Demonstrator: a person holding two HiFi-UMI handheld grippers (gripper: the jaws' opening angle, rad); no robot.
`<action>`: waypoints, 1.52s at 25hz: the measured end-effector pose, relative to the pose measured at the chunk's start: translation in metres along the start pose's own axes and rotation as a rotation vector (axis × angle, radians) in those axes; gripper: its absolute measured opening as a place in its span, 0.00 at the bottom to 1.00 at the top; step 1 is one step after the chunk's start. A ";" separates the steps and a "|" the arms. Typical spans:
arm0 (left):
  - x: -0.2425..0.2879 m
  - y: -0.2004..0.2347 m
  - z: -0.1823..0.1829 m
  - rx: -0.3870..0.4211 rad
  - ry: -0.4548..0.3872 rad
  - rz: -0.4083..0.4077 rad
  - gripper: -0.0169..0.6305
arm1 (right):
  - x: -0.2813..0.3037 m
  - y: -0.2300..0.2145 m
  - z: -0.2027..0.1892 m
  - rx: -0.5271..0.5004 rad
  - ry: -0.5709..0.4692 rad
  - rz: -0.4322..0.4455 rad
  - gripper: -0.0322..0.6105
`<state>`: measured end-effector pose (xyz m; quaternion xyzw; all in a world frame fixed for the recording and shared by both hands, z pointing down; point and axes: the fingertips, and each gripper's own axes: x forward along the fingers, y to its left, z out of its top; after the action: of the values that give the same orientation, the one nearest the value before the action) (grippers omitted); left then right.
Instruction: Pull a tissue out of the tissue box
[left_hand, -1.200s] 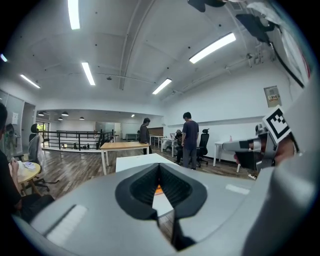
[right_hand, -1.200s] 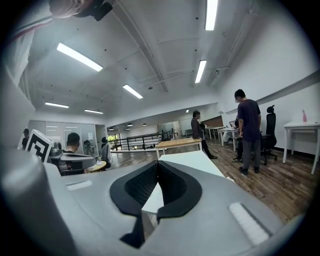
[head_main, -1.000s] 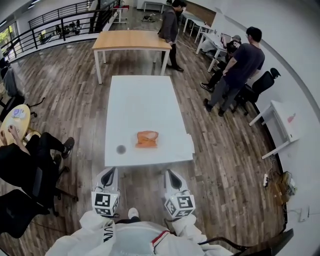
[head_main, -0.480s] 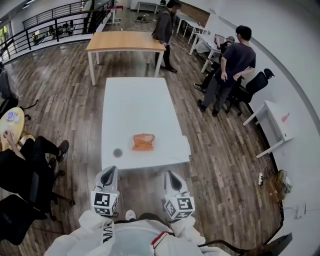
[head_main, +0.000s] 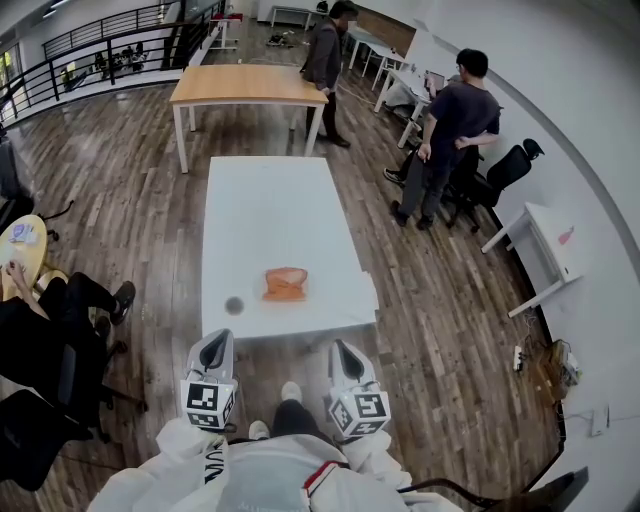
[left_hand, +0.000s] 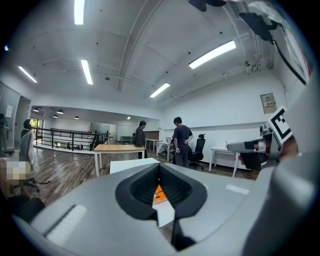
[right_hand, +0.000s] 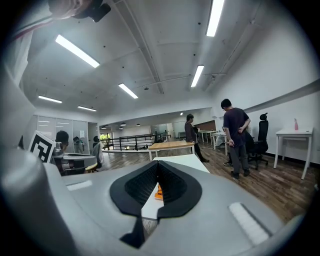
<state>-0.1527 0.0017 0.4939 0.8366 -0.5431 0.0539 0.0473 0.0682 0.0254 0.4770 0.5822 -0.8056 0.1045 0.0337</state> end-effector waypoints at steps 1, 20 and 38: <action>0.000 0.000 0.000 0.001 -0.001 0.001 0.03 | 0.000 0.000 0.000 -0.003 -0.001 0.000 0.05; 0.052 0.005 0.002 0.025 0.011 0.003 0.03 | 0.045 -0.031 0.008 0.008 -0.019 0.008 0.05; 0.109 0.016 0.009 0.036 0.055 0.032 0.03 | 0.102 -0.062 0.012 0.037 0.015 0.043 0.05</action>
<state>-0.1227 -0.1041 0.5009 0.8266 -0.5540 0.0872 0.0464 0.0952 -0.0904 0.4910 0.5645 -0.8156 0.1246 0.0268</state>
